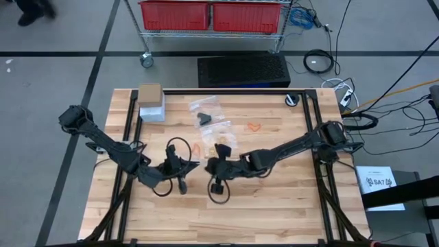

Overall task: Sort rubber bands
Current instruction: Open the bottom left transparent zip bag, then put the top orange rubber band into the transparent zip bag

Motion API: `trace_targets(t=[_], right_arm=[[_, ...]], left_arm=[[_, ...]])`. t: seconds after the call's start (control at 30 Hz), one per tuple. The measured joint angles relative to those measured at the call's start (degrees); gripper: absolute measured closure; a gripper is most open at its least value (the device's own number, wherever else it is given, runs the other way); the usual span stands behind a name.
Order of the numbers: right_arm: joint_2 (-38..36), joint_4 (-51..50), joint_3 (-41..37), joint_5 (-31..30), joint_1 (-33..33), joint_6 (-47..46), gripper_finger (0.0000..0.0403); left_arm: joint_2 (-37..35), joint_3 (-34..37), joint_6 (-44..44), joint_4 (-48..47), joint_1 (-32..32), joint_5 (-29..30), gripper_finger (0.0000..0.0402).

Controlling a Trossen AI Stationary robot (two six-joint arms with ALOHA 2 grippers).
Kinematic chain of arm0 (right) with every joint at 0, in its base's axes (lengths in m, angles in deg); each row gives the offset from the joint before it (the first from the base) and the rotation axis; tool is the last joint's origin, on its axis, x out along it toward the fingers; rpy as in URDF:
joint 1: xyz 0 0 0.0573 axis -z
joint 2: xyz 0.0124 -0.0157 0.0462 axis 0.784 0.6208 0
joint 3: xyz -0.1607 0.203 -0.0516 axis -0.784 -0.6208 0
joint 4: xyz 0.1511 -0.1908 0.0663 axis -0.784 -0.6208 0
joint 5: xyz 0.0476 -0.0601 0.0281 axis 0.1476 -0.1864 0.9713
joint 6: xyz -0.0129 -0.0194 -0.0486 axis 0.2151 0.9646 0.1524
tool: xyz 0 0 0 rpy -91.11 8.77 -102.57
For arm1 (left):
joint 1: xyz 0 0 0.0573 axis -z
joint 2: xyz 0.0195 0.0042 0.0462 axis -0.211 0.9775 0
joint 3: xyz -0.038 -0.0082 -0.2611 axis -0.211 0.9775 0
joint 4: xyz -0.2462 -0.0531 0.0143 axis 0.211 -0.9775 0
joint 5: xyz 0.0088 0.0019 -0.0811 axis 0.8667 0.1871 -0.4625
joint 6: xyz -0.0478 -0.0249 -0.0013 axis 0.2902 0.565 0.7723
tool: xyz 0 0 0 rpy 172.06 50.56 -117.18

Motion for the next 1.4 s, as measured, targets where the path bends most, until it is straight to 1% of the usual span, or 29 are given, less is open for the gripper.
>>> trace_targets(t=[0.07,0.13,0.23,0.43,0.5,0.6,0.73,1.0,1.07,1.1,1.17,1.27,1.3,1.4], right_arm=[[-0.47,-0.47,0.02,-0.03,0.67,-0.85,0.0391],[-0.8,-0.21,0.07,0.03,1.01,-0.99,0.0372],[-0.84,-0.74,0.08,0.2,1.06,-1.0,0.0331],[-1.63,-2.18,0.06,0.2,1.06,-2.29,0.0234],[-2.84,-2.51,0.06,0.2,1.06,-2.35,0.021],[-4.9,-3.63,0.06,0.2,1.06,-2.24,0.0186],[-7.4,-7.66,0.06,0.24,1.0,-2.29,0.0173],[-14.63,-13.3,0.06,0.42,-0.46,-0.78,0.017],[-16.63,-17.08,0.11,-1.83,-0.69,-1.08,0.017],[-17.5,-20.61,0.11,-3.49,-0.43,-1.44,0.017],[-18.31,-29.14,0.11,-5.72,1.01,-3.22,0.0169],[-18.26,-40.48,-0.11,-5.46,5.29,-6.7,0.0169],[-18.15,-42.41,-0.73,-5.08,6.96,-6.91,0.0169],[-17.91,-42.45,-5.48,0.12,12.81,-4.94,0.0169]], left_arm=[[0.0,0.0,0.11,0.08,0.02,-0.04,0.0402],[0.0,0.0,0.08,0.18,0.06,-0.06,0.0402],[0.0,0.0,0.11,0.15,0.01,-0.06,0.0402],[0.02,0.0,0.11,-0.14,0.02,-0.1,0.0402],[0.02,-0.01,0.11,-0.55,-0.05,-0.09,0.0402],[0.02,-0.02,0.15,-1.61,-0.52,-0.11,0.0402],[0.02,-0.02,0.12,-1.91,-1.12,-0.25,0.0402],[0.04,-0.02,1.61,-4.49,-2.0,-0.23,0.0402],[0.04,-0.03,2.13,-4.94,-2.14,-0.24,0.0402],[0.04,-0.02,2.61,-5.02,-2.19,-0.24,0.0402],[0.04,-0.04,2.71,-4.96,-2.19,-0.24,0.0402],[0.04,-0.04,2.96,-4.91,-2.16,-0.71,0.0402],[0.04,-0.04,3.07,-4.84,-2.17,-1.32,0.0402],[0.04,-0.04,3.1,-4.82,-2.19,-1.58,0.0402]])
